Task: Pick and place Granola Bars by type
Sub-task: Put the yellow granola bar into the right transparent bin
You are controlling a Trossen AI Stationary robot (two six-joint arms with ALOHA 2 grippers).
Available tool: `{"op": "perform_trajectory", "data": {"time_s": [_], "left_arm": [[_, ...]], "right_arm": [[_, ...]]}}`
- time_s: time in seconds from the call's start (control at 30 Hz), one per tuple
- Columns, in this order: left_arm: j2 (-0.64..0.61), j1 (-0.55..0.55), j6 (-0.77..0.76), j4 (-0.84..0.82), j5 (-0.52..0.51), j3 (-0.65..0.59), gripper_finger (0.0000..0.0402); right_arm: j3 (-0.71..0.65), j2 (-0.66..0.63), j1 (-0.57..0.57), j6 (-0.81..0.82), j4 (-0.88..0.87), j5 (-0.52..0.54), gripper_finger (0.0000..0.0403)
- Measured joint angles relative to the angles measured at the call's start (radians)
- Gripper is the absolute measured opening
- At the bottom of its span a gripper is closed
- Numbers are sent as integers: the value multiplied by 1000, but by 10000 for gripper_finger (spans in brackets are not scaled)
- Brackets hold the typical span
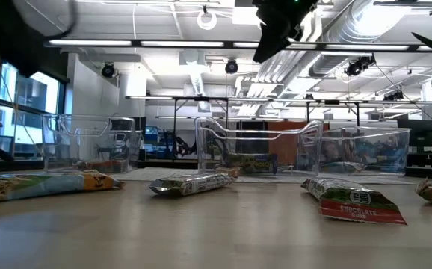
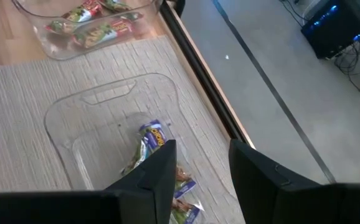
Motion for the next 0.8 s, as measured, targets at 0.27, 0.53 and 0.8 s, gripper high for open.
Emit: {"op": "perform_trajectory", "data": {"time_s": [0.27, 0.53, 0.8], "left_arm": [[12, -230, -344, 209, -27, -106, 168], [102, -326, -454, 244, -31, -129, 168], [185, -325, -439, 323, -72, -127, 168]], "right_arm": [[0, 0, 5, 1, 0, -1, 130], [0, 0, 6, 1, 2, -2, 130], [0, 0, 5, 1, 2, -2, 130]]}}
